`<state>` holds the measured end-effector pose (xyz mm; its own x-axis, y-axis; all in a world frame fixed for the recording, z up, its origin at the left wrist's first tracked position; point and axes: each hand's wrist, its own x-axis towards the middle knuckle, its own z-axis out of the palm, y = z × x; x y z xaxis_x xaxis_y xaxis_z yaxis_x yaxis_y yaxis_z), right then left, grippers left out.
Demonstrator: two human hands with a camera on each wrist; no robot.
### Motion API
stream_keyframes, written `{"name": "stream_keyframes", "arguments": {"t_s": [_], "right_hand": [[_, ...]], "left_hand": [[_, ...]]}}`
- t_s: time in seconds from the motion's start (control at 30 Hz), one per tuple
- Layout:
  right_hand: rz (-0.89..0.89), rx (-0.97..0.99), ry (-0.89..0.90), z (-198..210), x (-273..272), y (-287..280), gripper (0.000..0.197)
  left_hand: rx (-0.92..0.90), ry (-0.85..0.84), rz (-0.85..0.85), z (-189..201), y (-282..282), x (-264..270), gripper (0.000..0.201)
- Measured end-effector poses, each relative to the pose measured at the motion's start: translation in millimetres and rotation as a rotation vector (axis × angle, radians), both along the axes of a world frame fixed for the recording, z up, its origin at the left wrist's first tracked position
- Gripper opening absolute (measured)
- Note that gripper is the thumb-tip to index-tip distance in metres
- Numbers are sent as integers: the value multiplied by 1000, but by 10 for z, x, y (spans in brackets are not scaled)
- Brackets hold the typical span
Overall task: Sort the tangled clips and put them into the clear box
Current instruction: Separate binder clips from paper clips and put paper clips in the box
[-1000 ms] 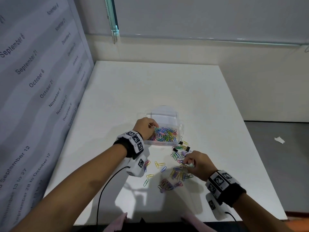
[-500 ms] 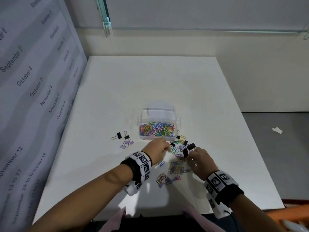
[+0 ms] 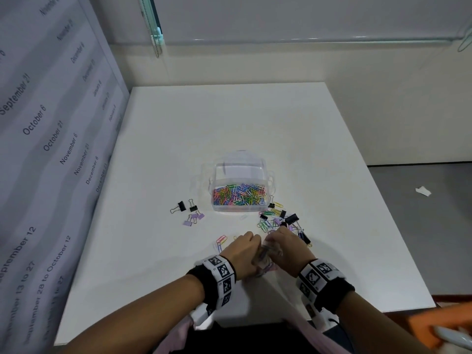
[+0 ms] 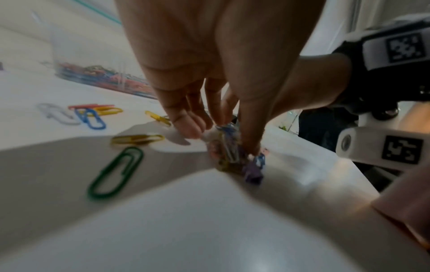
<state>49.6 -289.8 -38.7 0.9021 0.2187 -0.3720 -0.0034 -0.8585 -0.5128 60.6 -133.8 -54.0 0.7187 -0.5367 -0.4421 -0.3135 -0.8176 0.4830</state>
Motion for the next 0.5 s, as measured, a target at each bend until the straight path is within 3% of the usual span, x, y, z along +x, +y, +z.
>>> {"name": "stream_keyframes", "arguments": {"t_s": [0.07,0.17,0.23,0.33,0.5], "right_hand": [[5,28,26,-6,-3,-41,40],[106,-15,92,-12,-25,-85,77],[129,-41,109,-19,-31,-52,84],[125,-1,85,-77,-23,-6,73],[72,108,-47,-209,14,19,11]], "left_hand": [[-9,33,27,-14,40,14,31],[-38,46,77,-8,105,38,24],[-43,33,89,2,130,48,25],[-57,23,124,34,152,60,24],[-114,9,168,65,226,131,25]]}}
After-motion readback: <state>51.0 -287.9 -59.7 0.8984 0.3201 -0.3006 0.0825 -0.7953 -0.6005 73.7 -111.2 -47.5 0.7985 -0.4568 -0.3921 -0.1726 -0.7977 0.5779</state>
